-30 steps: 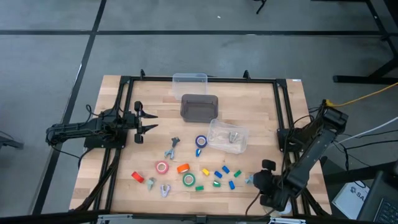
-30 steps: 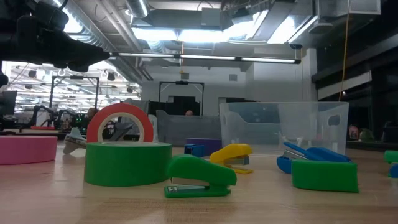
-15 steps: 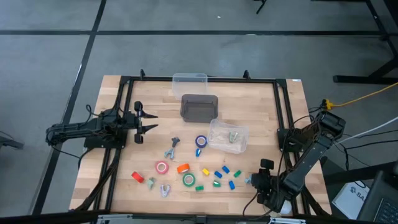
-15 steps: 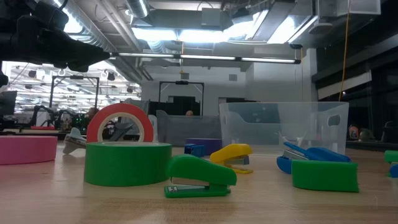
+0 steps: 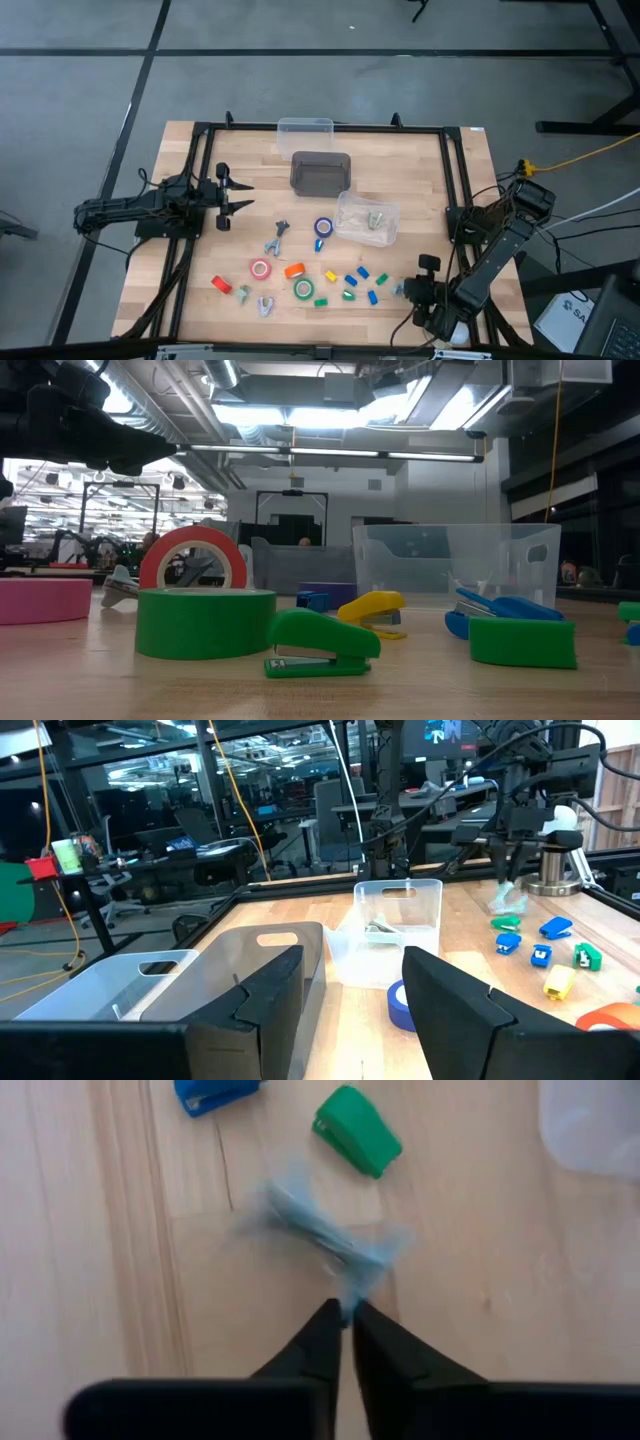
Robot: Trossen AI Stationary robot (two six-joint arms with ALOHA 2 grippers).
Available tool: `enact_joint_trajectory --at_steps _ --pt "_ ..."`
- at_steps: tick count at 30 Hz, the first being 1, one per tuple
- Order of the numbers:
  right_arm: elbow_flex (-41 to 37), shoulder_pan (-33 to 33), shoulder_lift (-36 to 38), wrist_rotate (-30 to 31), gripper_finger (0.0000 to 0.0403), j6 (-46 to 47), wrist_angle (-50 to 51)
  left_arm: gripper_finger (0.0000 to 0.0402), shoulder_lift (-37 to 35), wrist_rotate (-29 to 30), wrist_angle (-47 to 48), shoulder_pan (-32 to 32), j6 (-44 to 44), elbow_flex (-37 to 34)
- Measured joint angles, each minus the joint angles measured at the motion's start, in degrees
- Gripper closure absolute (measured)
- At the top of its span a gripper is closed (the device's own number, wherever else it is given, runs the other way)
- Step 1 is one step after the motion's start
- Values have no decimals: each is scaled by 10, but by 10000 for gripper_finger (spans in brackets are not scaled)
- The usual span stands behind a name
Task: Pick and place Stapler, Stapler remover, tape
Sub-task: Put the blue staple remover into the bottom transparent bin
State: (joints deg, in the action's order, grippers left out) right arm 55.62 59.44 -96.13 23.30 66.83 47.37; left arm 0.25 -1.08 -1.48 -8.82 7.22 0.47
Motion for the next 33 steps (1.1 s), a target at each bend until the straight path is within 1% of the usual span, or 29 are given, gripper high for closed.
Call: enact_joint_trajectory --at_steps 3,15,17,23,29,33 --pt "0 0 -1 -4 396 2 2 233 0 0 0 0 0 0" --pt "0 -12 2 12 399 33 5 233 0 0 0 0 0 0" --pt "0 -12 7 24 400 33 5 233 0 0 0 0 0 0" --pt "0 -12 47 55 401 31 9 233 0 0 0 0 0 0" --pt "0 -20 95 86 401 2 14 233 0 0 0 0 0 0" --pt "0 -37 104 89 401 -25 20 233 0 0 0 0 0 0"
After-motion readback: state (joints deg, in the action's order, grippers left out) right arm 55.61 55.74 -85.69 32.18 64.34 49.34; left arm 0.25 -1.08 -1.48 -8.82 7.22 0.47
